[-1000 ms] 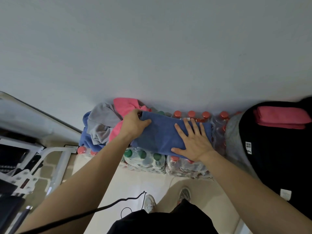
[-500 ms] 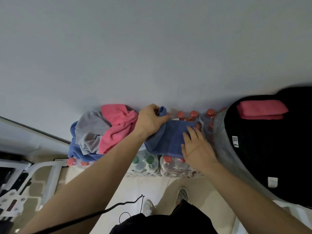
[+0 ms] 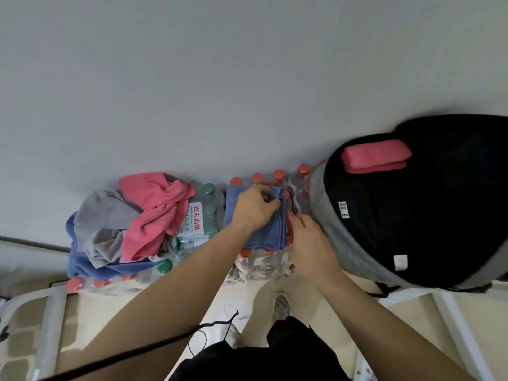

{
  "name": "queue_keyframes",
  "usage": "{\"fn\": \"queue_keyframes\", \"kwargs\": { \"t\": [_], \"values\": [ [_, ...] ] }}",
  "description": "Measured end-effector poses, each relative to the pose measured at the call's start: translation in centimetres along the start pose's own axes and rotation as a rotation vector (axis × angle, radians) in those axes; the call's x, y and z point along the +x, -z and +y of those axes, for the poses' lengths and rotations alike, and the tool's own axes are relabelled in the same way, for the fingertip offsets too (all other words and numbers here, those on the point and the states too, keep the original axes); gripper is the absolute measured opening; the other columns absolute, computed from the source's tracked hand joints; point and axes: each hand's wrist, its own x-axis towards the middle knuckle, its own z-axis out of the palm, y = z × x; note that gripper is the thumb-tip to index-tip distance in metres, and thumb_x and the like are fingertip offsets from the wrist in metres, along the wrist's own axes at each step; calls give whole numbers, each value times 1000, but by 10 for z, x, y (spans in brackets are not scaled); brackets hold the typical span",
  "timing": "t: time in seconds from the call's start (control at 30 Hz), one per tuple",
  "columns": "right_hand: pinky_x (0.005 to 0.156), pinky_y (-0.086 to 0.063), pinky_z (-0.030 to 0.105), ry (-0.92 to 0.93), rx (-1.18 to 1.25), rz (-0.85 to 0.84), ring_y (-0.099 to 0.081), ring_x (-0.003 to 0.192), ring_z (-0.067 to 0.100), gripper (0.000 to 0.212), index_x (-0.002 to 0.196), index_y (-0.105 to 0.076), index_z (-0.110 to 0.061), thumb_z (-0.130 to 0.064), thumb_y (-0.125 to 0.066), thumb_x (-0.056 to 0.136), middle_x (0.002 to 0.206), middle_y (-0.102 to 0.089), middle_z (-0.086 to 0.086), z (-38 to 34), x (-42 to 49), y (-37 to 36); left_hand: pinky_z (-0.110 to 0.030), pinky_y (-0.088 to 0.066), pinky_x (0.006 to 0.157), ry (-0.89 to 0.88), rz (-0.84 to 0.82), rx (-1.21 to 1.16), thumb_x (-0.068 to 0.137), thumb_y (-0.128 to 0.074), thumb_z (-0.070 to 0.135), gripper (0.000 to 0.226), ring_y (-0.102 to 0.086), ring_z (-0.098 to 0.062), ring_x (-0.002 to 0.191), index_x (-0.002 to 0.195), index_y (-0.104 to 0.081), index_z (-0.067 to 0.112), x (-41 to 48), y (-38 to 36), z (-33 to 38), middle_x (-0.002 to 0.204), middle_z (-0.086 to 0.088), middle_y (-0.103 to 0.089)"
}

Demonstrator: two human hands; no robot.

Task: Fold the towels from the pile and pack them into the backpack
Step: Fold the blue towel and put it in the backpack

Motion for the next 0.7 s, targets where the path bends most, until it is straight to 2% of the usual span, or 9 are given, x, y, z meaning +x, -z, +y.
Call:
{"fn": "queue_keyframes", "kwargs": {
  "t": [0.07, 0.17, 0.23, 0.3, 0.4, 0.5, 0.57, 0.67, 0.7],
  "values": [
    [97, -46, 37, 97, 24, 108, -51, 119, 29, 55, 136, -51, -13, -11, -65, 83, 136, -51, 7, -3, 5, 5, -31, -54, 80, -4, 38, -58, 93, -60, 22, 23, -67, -18, 89, 113, -68, 16, -4, 10, -9, 104, 0, -72],
    [103, -47, 41, 347, -98, 258, -52, 124, 30, 49, 136, -55, -6, -23, -49, 90, 138, -55, 11, -15, 30, -2, -34, -50, 82, -139, 248, 185, 89, -58, 17, 21, -60, -22, 97, 105, -72, 21, -13, 20, -34, 108, 2, -68],
    [113, -35, 42, 410, -220, 161, -43, 137, 28, 59, 143, -47, -7, -35, -34, 93, 150, -46, 12, -23, 47, -10, -38, -46, 88, -178, 315, 359, 85, -61, 15, 25, -52, -29, 106, 108, -71, 19, -19, 20, -50, 116, -3, -61],
    [121, -19, 44, 384, -356, 21, -25, 148, 27, 68, 153, -29, -7, -44, -24, 96, 161, -26, 13, -18, 60, -19, -41, -42, 94, -127, 325, 421, 80, -67, 18, 38, -45, -34, 112, 118, -63, 14, -23, 19, -62, 125, -10, -53],
    [123, -6, 45, 329, -435, -132, 0, 153, 26, 78, 156, 0, -8, -55, -8, 95, 165, 4, 12, 0, 69, -30, -44, -41, 94, 72, 267, 289, 82, -72, 31, 60, -43, -35, 117, 132, -46, 13, -25, 16, -69, 133, -13, -43],
    [123, -1, 47, 307, -467, -202, 11, 152, 24, 77, 155, 13, -11, -57, -14, 100, 164, 16, 9, 3, 73, -31, -45, -45, 82, 200, 189, 182, 89, -66, 37, 57, -55, -37, 110, 132, -40, 10, -24, 12, -67, 130, -15, -50],
    [122, 0, 49, 296, -466, -216, 10, 152, 23, 78, 156, 8, -12, -58, -22, 100, 165, 14, 7, -5, 73, -24, -43, -44, 75, 240, 165, 166, 93, -60, 39, 51, -59, -39, 104, 127, -39, 8, -25, 10, -66, 124, -17, -57],
    [121, -12, 48, 347, -391, -86, -17, 148, 28, 69, 153, -25, -11, -49, -40, 97, 162, -19, 8, -22, 86, -2, -39, -44, 75, 212, 166, 104, 92, -62, 39, 50, -59, -37, 104, 127, -42, 10, -28, 13, -71, 120, -16, -61],
    [120, -17, 46, 369, -345, -35, -25, 144, 28, 65, 150, -30, -12, -43, -46, 95, 159, -27, 7, -28, 93, 6, -36, -42, 77, 180, 158, 69, 91, -65, 37, 51, -59, -35, 106, 130, -43, 12, -29, 17, -71, 122, -13, -62]
  ]
}}
